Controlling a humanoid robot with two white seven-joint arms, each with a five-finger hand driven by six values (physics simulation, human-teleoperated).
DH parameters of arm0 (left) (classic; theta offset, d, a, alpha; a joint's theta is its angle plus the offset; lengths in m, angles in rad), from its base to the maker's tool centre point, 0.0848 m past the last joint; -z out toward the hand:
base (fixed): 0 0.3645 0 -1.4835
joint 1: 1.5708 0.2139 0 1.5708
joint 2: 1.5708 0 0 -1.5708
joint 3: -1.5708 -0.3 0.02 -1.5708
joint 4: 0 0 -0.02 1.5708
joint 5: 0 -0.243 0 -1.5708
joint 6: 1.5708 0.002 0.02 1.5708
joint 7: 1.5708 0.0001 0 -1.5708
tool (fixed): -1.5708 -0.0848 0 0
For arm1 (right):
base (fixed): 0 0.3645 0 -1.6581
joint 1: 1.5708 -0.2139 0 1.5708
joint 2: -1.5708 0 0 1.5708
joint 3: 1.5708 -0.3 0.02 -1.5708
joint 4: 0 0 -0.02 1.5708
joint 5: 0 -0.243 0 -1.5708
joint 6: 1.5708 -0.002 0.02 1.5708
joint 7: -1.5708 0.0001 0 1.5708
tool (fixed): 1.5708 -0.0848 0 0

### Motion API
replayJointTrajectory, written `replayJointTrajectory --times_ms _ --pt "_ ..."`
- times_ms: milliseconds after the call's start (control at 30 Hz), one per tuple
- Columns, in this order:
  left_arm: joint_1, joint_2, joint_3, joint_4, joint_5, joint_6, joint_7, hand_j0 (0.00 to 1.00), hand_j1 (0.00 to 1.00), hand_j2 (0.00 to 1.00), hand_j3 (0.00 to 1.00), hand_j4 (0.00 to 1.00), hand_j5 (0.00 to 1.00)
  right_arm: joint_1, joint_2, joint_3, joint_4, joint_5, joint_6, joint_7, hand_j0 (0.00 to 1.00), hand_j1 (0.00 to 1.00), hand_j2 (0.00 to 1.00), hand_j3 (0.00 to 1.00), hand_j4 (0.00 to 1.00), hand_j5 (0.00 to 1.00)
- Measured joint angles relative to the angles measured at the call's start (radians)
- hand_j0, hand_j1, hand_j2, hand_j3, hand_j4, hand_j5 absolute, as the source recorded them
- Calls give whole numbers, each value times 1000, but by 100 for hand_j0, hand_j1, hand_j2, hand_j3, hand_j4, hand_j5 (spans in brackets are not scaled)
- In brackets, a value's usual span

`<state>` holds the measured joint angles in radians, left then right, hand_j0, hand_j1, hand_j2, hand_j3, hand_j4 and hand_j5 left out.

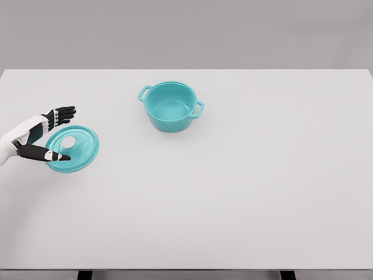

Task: Cover the pot with left arm

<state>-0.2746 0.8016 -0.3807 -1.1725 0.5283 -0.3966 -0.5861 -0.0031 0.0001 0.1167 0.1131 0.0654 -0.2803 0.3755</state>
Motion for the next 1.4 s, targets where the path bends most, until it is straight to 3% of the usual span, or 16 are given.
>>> replayJointTrajectory --times_ms 367,633,800,1400 --pt "2 6 -2 3 15 4 4 100 100 100 100 100 100 0 0 0 0 0 0 0 100 100 100 100 100 100" --pt "8 7 -20 3 75 7 5 100 100 100 100 100 100 0 0 0 0 0 0 0 100 100 100 100 100 100" --pt "8 8 -25 5 84 8 6 82 82 82 82 82 82 0 0 0 0 0 0 0 100 100 100 100 100 100" --pt "6 5 -53 49 69 5 8 75 75 75 75 75 75 0 0 0 0 0 0 0 100 100 100 100 100 100"
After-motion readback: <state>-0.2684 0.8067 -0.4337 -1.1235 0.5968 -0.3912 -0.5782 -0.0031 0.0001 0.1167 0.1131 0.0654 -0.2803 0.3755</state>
